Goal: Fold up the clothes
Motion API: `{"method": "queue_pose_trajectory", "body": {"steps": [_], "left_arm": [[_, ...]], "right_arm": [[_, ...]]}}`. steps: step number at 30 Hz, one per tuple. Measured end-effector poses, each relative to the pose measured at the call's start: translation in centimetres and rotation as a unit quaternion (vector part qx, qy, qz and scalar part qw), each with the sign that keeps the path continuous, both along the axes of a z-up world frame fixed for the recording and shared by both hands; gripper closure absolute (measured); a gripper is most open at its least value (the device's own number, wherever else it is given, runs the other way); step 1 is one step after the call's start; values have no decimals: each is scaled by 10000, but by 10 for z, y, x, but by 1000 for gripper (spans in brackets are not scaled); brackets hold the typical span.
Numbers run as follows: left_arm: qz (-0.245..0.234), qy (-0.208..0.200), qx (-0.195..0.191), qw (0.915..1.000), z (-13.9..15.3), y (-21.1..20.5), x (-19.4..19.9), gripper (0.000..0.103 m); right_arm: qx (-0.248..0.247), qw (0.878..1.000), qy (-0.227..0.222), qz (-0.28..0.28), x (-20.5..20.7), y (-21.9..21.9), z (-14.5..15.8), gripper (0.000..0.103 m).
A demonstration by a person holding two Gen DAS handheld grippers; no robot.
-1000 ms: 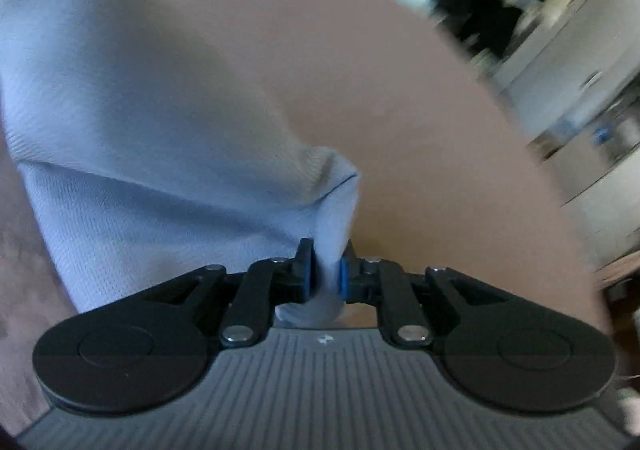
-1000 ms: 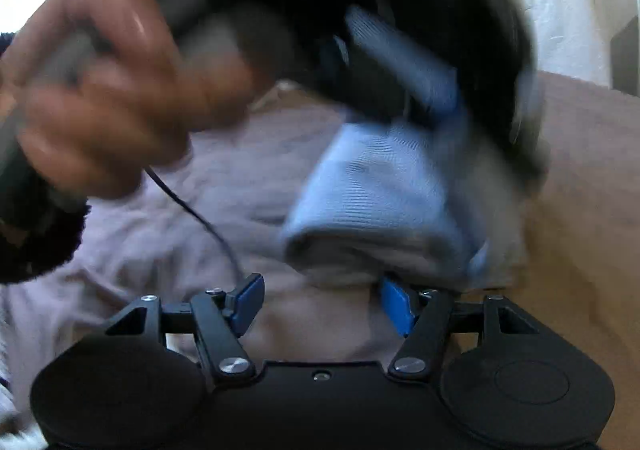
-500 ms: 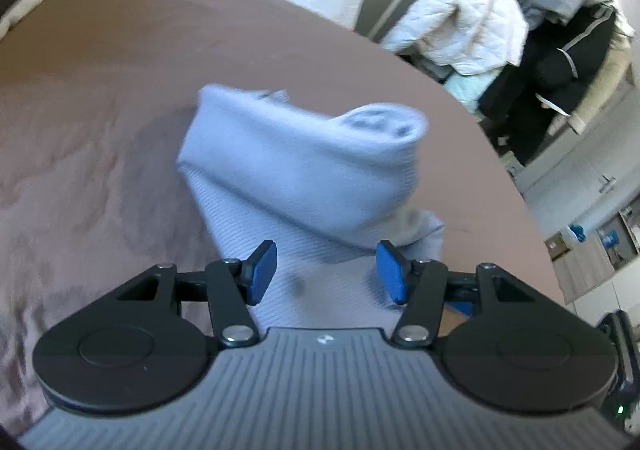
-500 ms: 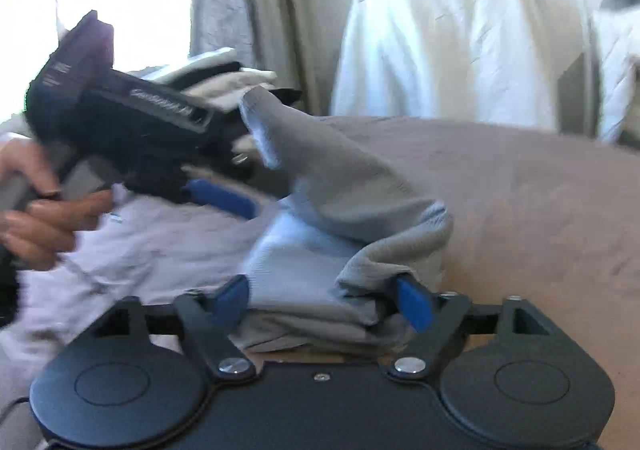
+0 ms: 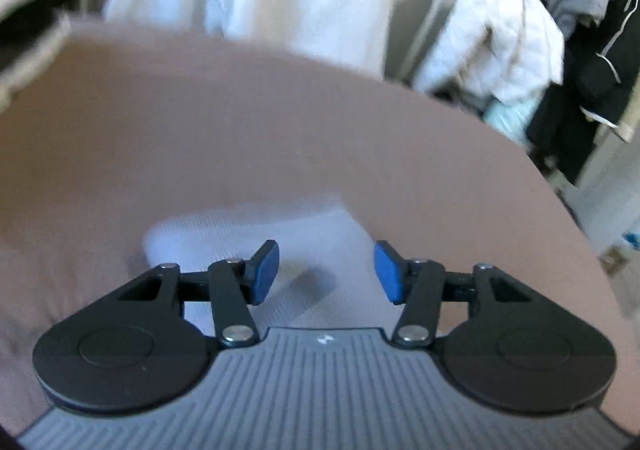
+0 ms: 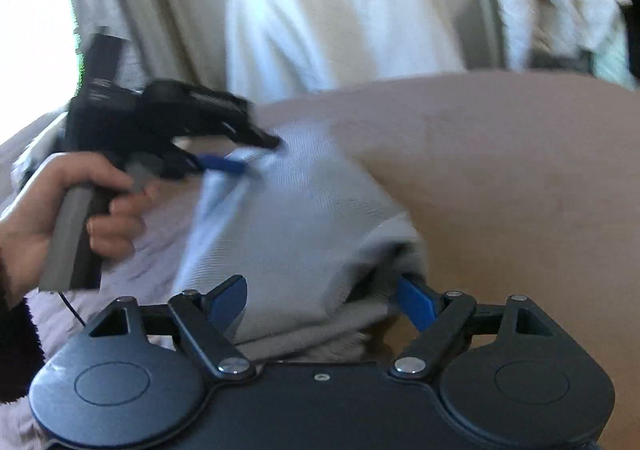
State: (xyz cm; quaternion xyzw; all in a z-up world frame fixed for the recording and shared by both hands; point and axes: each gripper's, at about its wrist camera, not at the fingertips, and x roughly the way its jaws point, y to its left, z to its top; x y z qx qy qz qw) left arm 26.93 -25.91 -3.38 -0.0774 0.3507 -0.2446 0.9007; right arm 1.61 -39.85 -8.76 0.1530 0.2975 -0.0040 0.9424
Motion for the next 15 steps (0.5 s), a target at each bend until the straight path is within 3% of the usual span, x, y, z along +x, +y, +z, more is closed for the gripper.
{"method": "queue_pose_trajectory", "body": {"steps": [2,4,7,9,10,12,13,15], "left_arm": [[96,-16,323,9994,-1,0,4,50],[73,218,346,9991,-7,8,2,50],[8,62,463,9989,-8,22,-18,50],[-31,38,842,9964,-12,20,-25,46],[-13,106,1197,9928,-15,18,-25,45],[-10,300,1713,9848,-25,12,-22,41],[20,359,1536,9875,-27,19,-21,41],[186,659,1077,9918,-31,36,-16,36]], "right_arm": [[290,9994,117,-164,-2,-13,-6,17],[767,9966,195,-208,-3,-26,-14,17],[1644,9857,178,-320,1,-45,-30,17],[2164,9753,81,-432,11,-57,-41,17],[2401,9695,27,-487,16,-61,-47,22],[2689,9617,-112,-520,24,-66,-51,69],[2718,9613,-175,-420,28,-65,-49,93],[2721,9614,-324,-266,26,-62,-36,93]]}}
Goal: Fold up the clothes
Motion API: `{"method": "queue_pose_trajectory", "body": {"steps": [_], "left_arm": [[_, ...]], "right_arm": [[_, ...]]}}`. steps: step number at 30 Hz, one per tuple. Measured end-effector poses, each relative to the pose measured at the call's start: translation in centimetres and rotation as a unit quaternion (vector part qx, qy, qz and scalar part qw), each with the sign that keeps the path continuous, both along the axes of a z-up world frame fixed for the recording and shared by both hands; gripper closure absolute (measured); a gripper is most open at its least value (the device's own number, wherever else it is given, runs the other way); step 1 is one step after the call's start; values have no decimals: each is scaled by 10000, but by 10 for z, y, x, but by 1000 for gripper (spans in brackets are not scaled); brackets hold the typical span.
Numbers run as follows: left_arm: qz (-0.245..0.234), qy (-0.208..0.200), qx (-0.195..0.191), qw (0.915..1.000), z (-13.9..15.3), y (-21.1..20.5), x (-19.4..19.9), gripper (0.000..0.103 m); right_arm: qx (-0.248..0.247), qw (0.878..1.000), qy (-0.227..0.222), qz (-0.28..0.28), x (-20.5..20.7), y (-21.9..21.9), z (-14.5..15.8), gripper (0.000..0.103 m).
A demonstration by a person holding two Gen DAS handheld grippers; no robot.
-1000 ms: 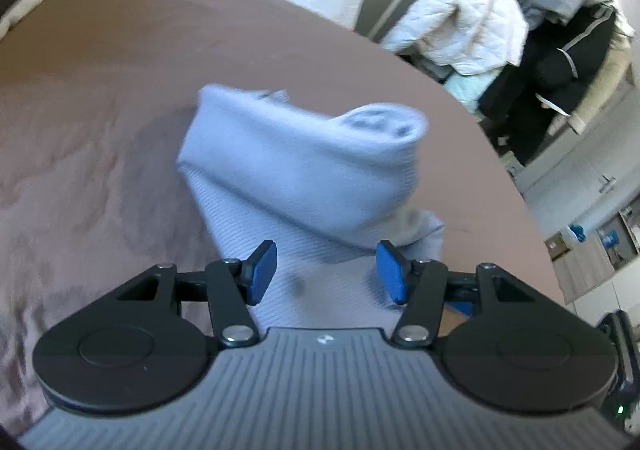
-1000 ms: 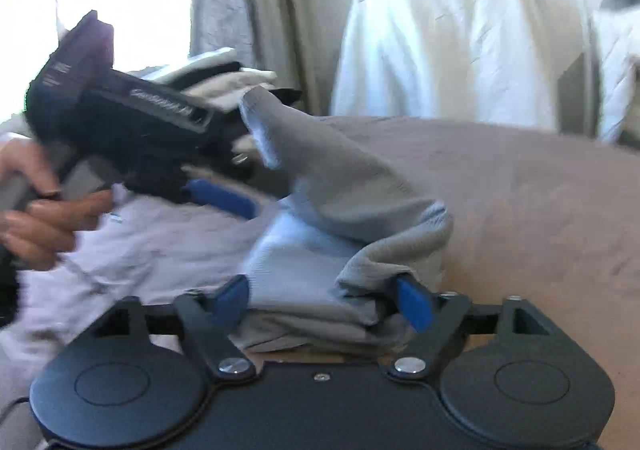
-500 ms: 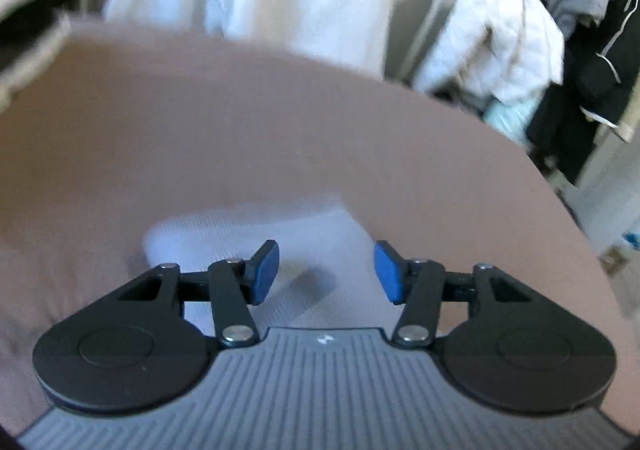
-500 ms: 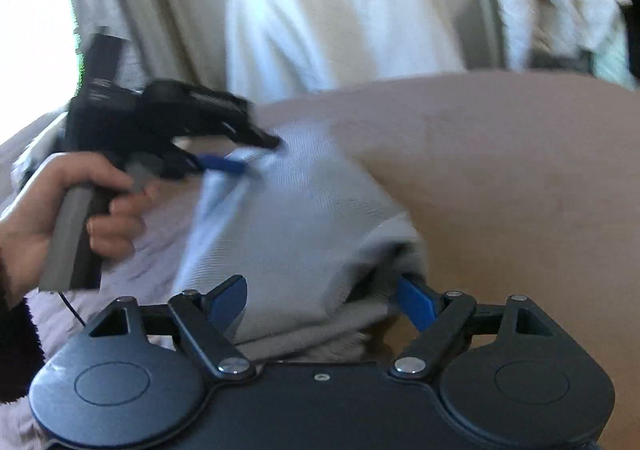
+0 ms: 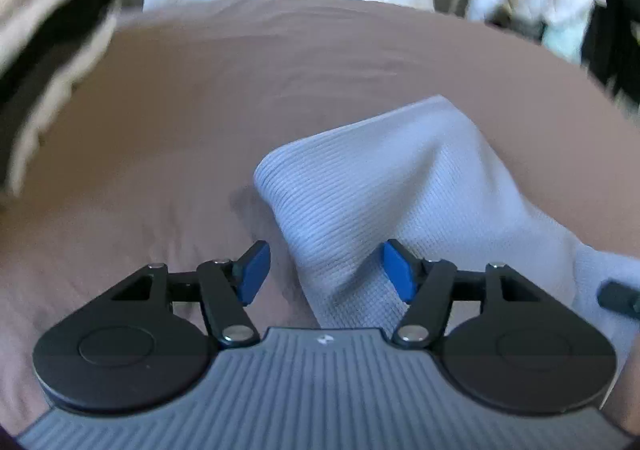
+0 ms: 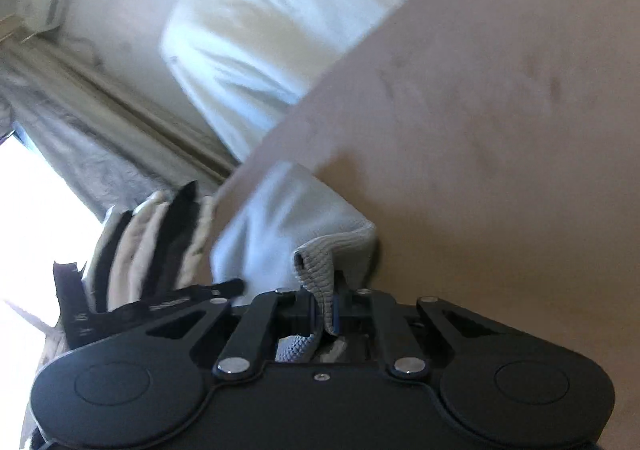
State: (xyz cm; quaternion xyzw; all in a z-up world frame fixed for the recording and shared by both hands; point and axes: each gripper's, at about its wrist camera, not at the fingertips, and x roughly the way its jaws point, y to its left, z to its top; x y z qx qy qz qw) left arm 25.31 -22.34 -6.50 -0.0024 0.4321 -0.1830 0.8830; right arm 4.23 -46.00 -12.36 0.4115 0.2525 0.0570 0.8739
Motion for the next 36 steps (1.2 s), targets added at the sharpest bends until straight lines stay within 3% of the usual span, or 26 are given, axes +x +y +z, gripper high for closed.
{"method": "queue_pose_trajectory", "body": {"steps": [1,3,4,6,7,8,11,16,18,19,20,22,25,28,30,31,32,33,34,35,36], "left_arm": [[242,307,-88,9992,-5,8,4,32],[683,791,-158,9944,-12,23,12,12],[711,827,-223,9938,-12,27,12,12],[765,897,-354,9924,-13,35,14,12],[770,868,-434,9923,-11,37,11,12],[774,839,-514,9921,-10,39,8,13],[651,835,-833,9909,-11,45,-2,15],[838,821,-2036,9720,-29,72,0,15],[930,783,-2152,9690,-31,73,7,14],[986,763,-1976,9723,-32,69,13,14],[954,726,-1851,9754,-33,62,19,13],[887,654,-1612,9807,-34,49,32,9],[843,923,-2097,9697,-42,36,46,6],[1011,1106,-2049,9673,-44,31,55,8],[727,1060,-2122,9687,-44,31,54,60],[712,1084,-2224,9663,-43,33,52,62],[697,1089,-2215,9666,-41,34,48,68],[683,1092,-2205,9668,-38,36,45,72],[689,1065,-2185,9676,-35,39,45,73],[712,1019,-2242,9666,-29,42,44,75],[733,971,-2298,9656,-23,46,42,76]], "right_arm": [[235,9996,-104,91,-8,1,7,93],[687,9970,-72,356,-23,2,15,93],[746,9960,62,491,-28,4,15,94],[-193,9967,684,385,-24,5,5,93],[-601,9933,951,255,-23,3,-2,87],[-691,9920,1047,118,-24,-1,-7,85],[-949,9912,926,-33,-32,1,1,81],[-1867,9806,587,62,-37,27,37,78],[-1865,9818,19,367,-44,40,52,56],[-1901,9800,-257,531,-45,49,58,34],[-2078,9749,-429,680,-47,61,63,18],[-2471,9608,-730,1020,-49,87,69,11],[-3434,9166,-741,1907,-37,135,54,11],[-4544,8585,-295,2358,-18,179,21,11],[-5041,8403,-326,1971,-16,187,9,11],[-5224,8335,-356,1764,-14,189,4,11],[-5310,8309,-394,1619,-13,189,1,22],[-5151,8401,-454,1637,-13,185,3,36],[-5070,8442,-525,1656,-13,182,5,62],[-5191,8357,-624,1682,-12,182,11,78],[-5311,8268,-723,1707,-12,183,17,81]]}}
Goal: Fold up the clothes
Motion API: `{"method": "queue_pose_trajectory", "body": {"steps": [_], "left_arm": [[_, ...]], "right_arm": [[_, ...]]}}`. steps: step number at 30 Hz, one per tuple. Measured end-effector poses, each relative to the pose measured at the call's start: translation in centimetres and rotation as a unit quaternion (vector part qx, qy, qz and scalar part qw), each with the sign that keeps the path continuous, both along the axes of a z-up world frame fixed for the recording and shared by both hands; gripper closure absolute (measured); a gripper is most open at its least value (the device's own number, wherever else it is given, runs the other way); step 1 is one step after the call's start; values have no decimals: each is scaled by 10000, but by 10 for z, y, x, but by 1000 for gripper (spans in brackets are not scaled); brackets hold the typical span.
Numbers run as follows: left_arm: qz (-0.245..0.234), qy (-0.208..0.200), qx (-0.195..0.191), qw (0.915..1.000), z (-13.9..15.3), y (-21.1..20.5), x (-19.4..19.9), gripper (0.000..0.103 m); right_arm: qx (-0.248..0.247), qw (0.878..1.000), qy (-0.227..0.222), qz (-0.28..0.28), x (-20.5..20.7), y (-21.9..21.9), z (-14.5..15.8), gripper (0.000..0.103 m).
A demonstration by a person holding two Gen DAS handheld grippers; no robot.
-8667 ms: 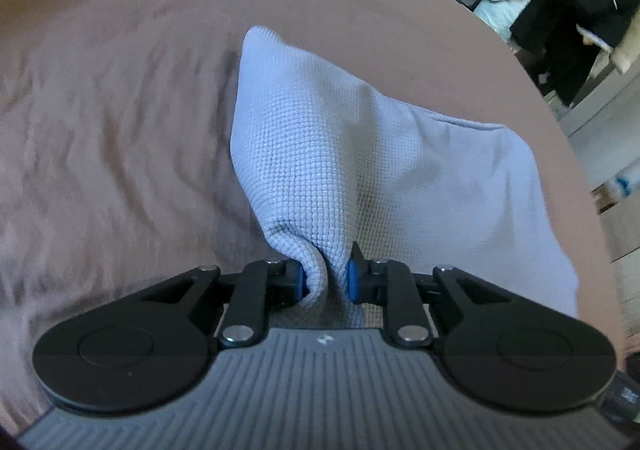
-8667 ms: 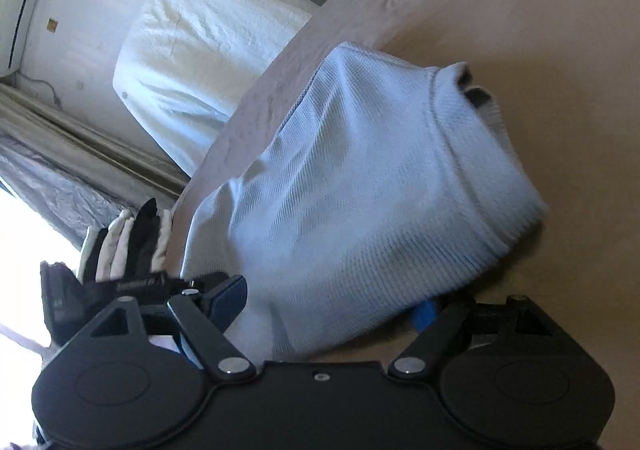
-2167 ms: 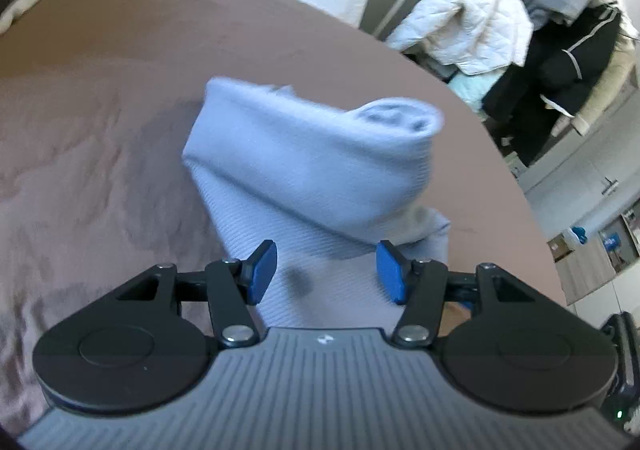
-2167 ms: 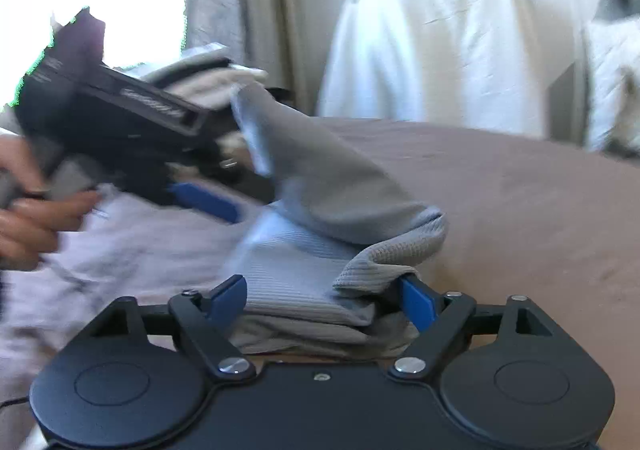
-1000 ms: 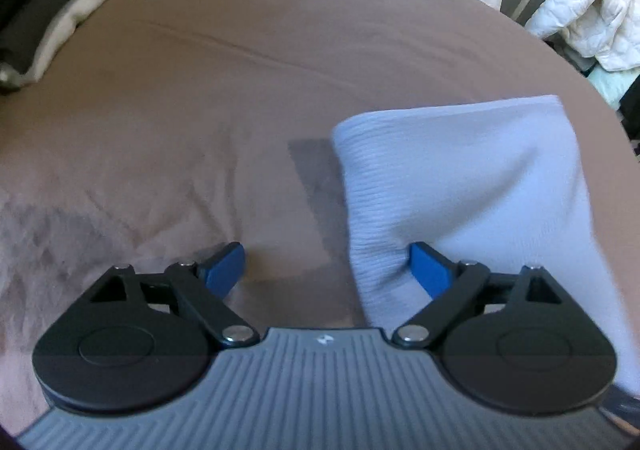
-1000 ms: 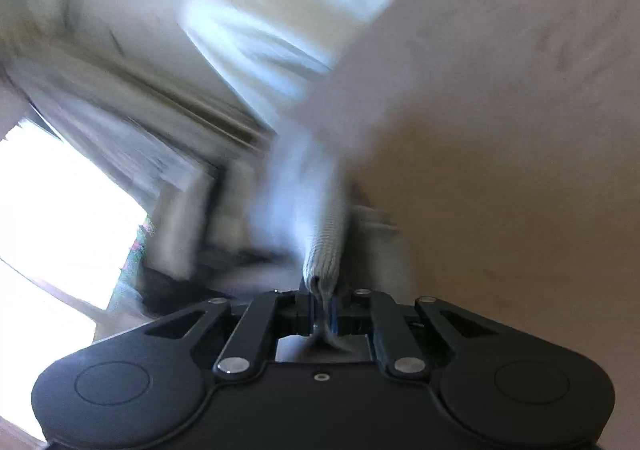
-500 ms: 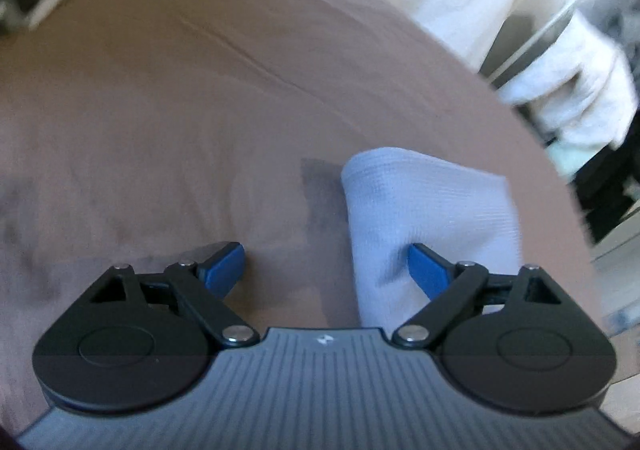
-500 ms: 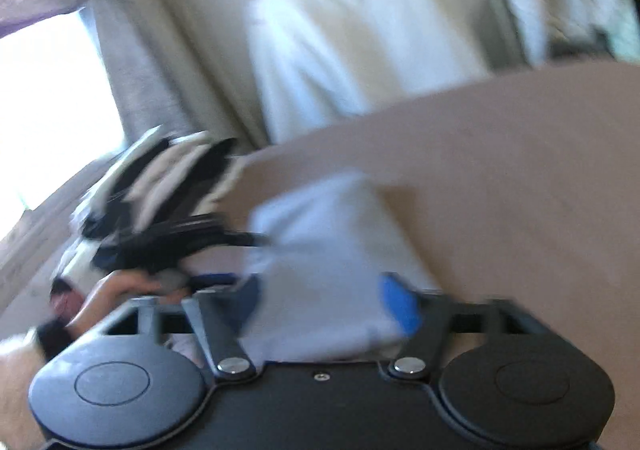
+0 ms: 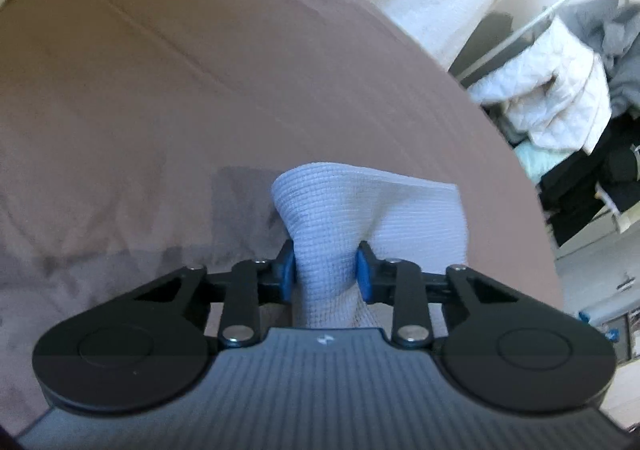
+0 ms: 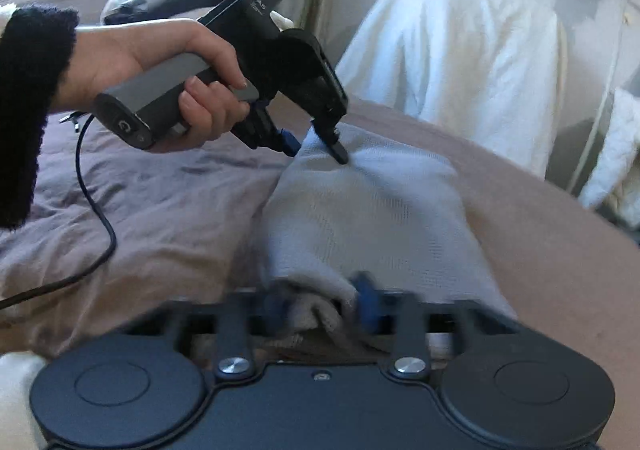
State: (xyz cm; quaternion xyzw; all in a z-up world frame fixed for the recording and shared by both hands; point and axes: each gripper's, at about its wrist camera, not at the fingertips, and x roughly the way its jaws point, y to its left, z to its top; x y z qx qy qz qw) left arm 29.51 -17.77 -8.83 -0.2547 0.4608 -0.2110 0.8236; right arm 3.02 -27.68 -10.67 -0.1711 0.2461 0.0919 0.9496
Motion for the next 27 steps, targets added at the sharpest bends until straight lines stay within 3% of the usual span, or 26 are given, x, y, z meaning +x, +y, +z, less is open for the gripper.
{"method": "queue_pose_trajectory", "body": {"steps": [3,6,9,11,13,15,17,19,20,21,22,27], "left_arm": [[72,-362,163,9992,24,14,-7,76],[79,-849,358,9957,58,39,-28,76],[141,-1211,757,9896,87,73,-65,76],[279,-1094,955,9890,91,103,-94,76],[383,-521,1123,9916,75,137,-123,75],[475,155,971,9940,41,166,-144,75],[710,581,515,9944,3,195,-165,74],[1201,1014,-298,9871,-22,221,-179,74],[1334,1119,-666,9825,-24,230,-180,75],[1360,1054,-841,9815,-21,235,-178,75],[1368,921,-747,9835,-14,236,-177,75],[1275,331,-168,9911,1,232,-170,72]], "right_arm": [[-422,9976,-515,165,-6,-3,22,85],[-396,9952,-816,361,2,-7,51,85],[-467,9887,-1074,938,-7,3,61,85],[-494,9823,-1057,1464,-20,10,55,85],[-104,9812,-555,1844,-25,12,44,83],[677,9762,464,2007,-22,9,32,76],[1837,9481,1742,1926,-14,-2,24,57],[2866,9121,2365,1733,-11,-17,23,46],[3297,8962,2491,1613,-10,-24,26,35],[3656,8814,2600,1476,-9,-31,27,28],[3844,8738,2677,1301,-4,-34,27,15],[4193,8580,2959,230,13,-43,12,12]]}}
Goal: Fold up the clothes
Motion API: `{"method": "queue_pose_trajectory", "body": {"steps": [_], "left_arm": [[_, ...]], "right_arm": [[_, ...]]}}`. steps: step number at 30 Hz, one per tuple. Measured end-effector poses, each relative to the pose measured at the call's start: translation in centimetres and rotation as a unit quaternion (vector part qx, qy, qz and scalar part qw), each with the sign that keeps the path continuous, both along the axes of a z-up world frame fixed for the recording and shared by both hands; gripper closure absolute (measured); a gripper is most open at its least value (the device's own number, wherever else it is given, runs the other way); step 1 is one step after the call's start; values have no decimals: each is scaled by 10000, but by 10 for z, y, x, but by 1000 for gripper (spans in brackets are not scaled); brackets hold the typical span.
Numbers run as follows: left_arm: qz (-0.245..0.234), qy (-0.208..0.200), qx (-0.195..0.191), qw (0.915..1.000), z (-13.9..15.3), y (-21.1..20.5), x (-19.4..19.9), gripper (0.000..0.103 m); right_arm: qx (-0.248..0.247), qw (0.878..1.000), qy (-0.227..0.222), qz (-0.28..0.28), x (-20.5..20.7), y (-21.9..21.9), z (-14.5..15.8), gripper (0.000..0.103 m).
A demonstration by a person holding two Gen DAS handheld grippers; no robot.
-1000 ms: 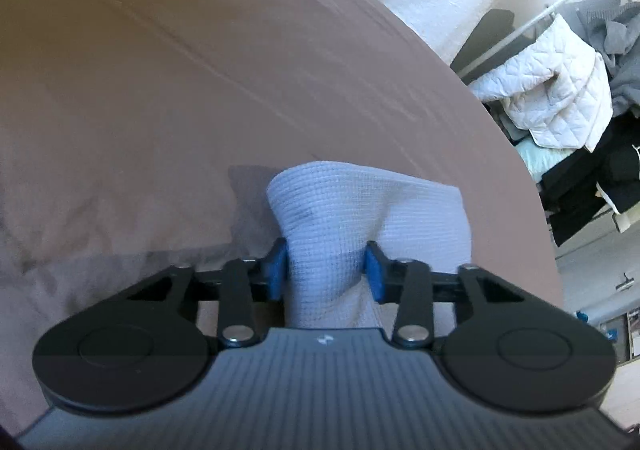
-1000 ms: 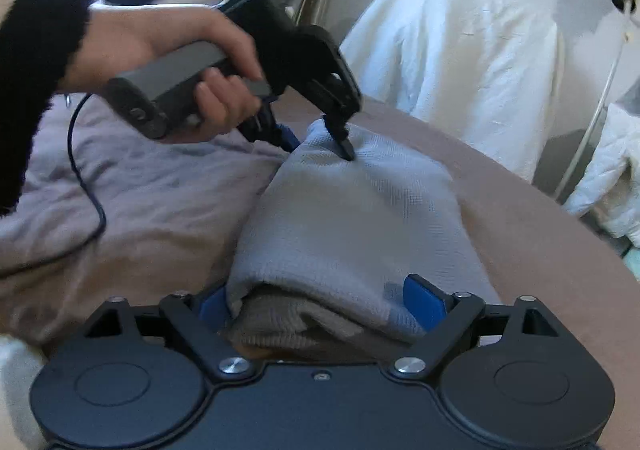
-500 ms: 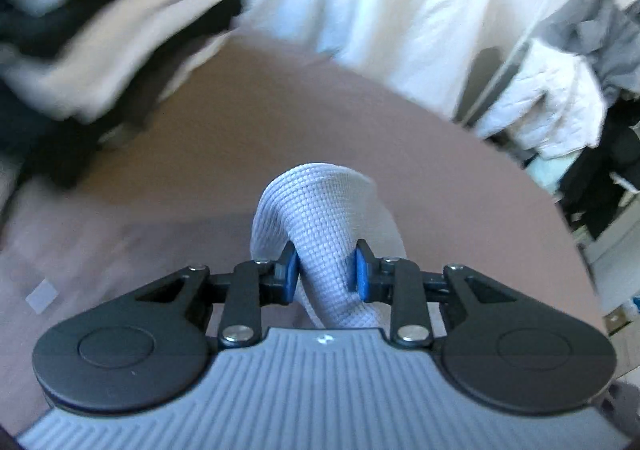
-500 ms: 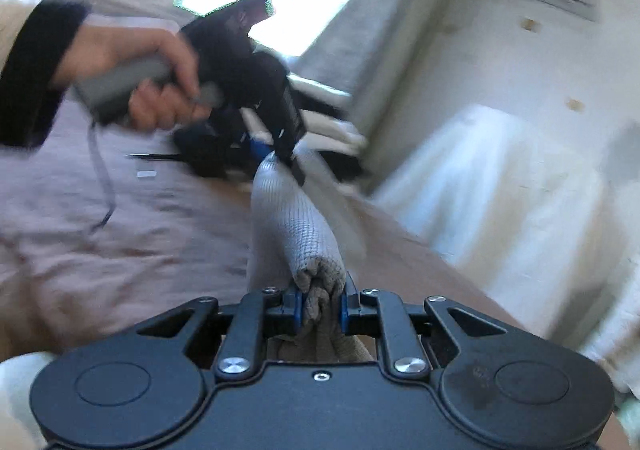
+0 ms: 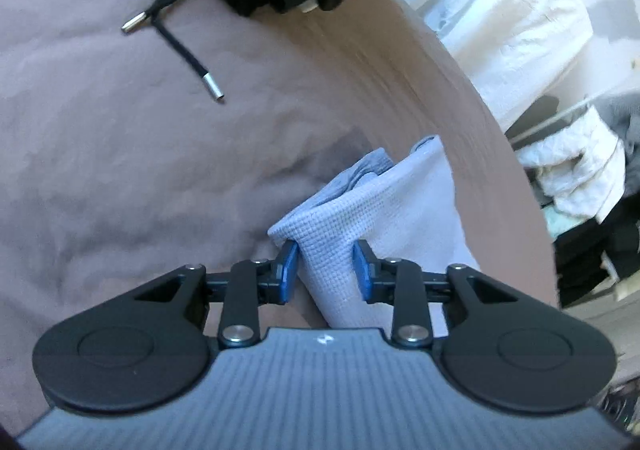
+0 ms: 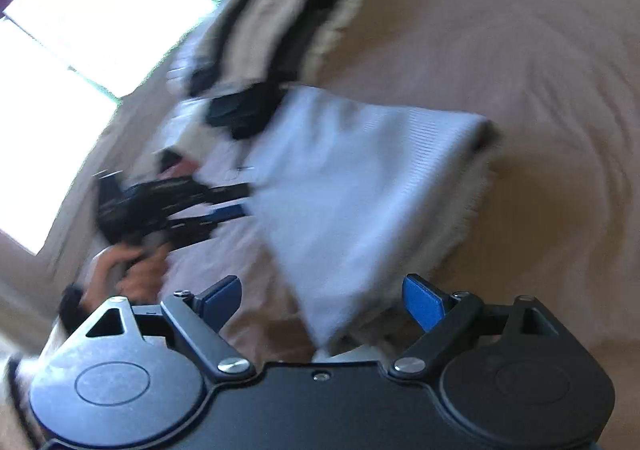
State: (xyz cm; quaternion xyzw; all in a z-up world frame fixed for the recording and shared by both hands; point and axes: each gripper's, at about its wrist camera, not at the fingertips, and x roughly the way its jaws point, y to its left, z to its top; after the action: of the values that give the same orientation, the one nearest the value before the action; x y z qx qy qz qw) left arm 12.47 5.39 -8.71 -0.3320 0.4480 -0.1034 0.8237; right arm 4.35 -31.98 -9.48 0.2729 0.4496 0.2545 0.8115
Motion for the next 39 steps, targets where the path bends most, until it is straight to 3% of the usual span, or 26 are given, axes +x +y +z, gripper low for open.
{"method": "queue_pose_trajectory", "body": {"steps": [1,6,8,10,12,13,14,15,17,19,21,23,25,26,27,28,30,32,34,36,38,39], "left_arm": [[-37,-55,70,10000,0,-1,1,71],[123,-131,203,9996,-14,8,4,42],[152,-7,-146,9998,-26,8,11,42],[118,4,-306,9995,-33,6,16,46],[-2,-116,-227,9997,-34,0,19,69],[-7,-163,-226,9996,-31,1,18,72],[-12,-209,-225,9995,-28,1,17,79],[-17,-256,-224,9994,-24,1,15,83],[-27,-350,-222,9991,-18,2,13,88],[-48,-489,-185,9986,-2,-1,5,89],[-203,-374,112,9990,11,-12,-7,89],[-321,-148,288,9990,14,-20,-17,88],[-400,181,350,9984,8,-25,-27,88],[-369,326,347,9982,2,-24,-27,79],[-272,448,228,9984,-4,-20,-25,65],[-174,567,101,9982,-10,-15,-23,61],[68,648,-517,9965,-19,-5,-20,59],[-196,510,-681,9962,-21,-8,-13,56],[-393,385,-412,9976,-25,-17,-4,52],[-383,317,-446,9978,-32,-25,4,42],[-524,122,-632,9965,-38,-33,11,42],[-644,68,-693,9955,-39,-35,14,57]], "right_arm": [[22,9997,170,-150,1,-1,-8,12],[309,9931,735,-859,9,6,-45,10],[362,9921,651,-1012,13,15,-47,6],[288,9926,470,-1083,11,21,-43,6],[377,9910,250,-1259,6,25,-43,12],[457,9899,188,-1326,2,22,-39,33],[495,9893,166,-1360,4,23,-39,62],[479,9895,153,-1353,7,21,-40,67],[357,9906,-89,-1315,9,19,-30,72],[-177,9919,-610,-1098,12,26,-7,74],[-580,9879,-1124,-902,17,29,18,74],[-510,9859,-1217,-1032,28,18,32,75],[-436,9859,-1092,-1187,39,1,32,75],[-420,9866,-954,-1253,44,-8,27,74],[-418,9879,-713,-1315,47,-16,19,73],[-345,9882,-477,-1414,49,-25,9,69],[320,9816,15,-1883,39,-46,-17,59],[863,9704,334,-2231,25,-64,-35,51],[870,9701,302,-2244,14,-70,-35,42],[773,9731,230,-2156,7,-73,-34,31],[798,9767,200,-1982,12,-67,-38,16],[808,9782,181,-1903,16,-62,-42,14]]}}
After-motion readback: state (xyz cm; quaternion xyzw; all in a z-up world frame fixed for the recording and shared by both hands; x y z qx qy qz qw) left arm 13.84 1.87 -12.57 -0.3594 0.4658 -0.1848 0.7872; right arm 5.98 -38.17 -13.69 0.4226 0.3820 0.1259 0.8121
